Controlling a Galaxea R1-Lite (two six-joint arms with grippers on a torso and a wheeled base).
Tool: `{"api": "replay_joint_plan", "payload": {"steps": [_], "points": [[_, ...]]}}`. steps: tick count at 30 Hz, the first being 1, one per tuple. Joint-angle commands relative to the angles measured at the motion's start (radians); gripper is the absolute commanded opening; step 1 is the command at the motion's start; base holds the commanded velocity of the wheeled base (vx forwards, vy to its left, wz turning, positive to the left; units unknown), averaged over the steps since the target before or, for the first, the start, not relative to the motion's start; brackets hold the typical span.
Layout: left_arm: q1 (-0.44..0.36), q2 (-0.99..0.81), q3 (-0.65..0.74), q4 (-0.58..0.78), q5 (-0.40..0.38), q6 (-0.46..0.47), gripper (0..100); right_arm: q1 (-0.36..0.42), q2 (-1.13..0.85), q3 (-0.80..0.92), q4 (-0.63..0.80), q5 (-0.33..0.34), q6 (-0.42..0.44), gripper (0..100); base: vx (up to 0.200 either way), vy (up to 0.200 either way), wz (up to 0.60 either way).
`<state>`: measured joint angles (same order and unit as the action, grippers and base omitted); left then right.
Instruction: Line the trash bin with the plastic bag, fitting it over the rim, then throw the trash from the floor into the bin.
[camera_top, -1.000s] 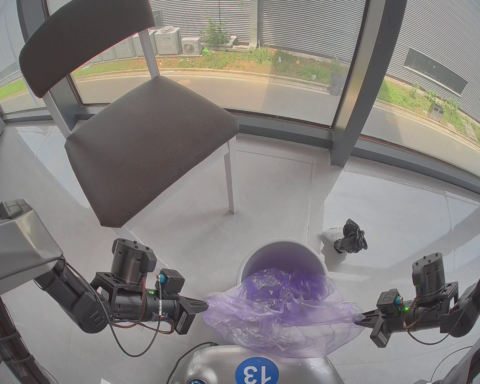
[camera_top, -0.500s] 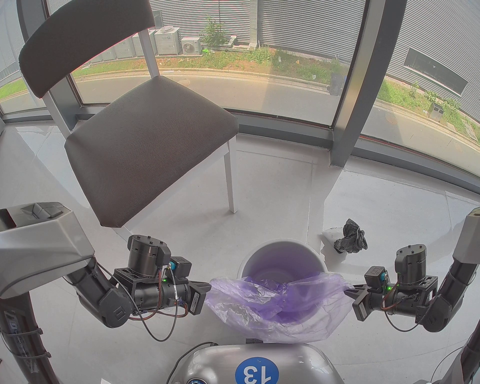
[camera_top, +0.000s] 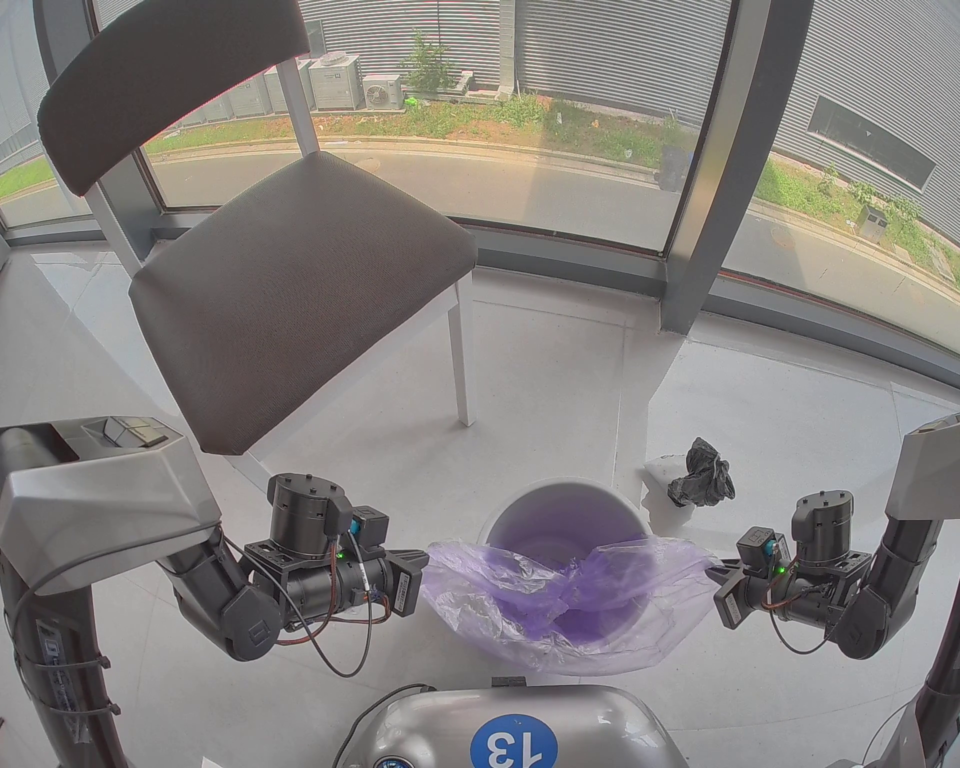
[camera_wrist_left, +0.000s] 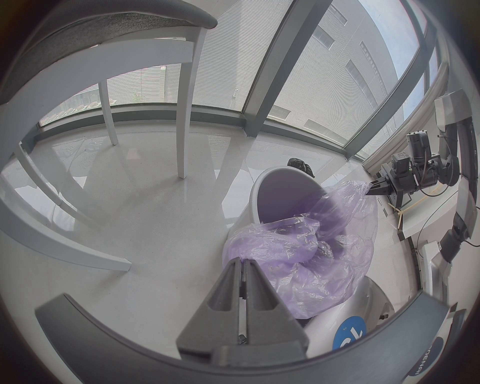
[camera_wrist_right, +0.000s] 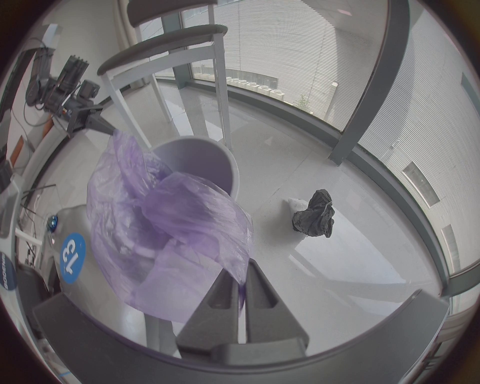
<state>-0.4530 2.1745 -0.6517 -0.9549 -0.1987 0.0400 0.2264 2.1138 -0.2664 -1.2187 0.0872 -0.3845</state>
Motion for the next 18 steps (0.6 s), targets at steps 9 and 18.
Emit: {"api": "replay_joint_plan", "payload": {"steps": [9,18], "points": [[0.074,0.074,-0.011,-0.002,-0.019,0.058,0,-0.068,0.064,0.042,-0.001,0.014,-0.142,0,0.0,0.0,0.0],[0.108,0.074,0.001,-0.028,-0.091,0.063,0,-0.055,0.14,0.041,-0.007,0.014,-0.152,0,0.0,0.0,0.0]]}}
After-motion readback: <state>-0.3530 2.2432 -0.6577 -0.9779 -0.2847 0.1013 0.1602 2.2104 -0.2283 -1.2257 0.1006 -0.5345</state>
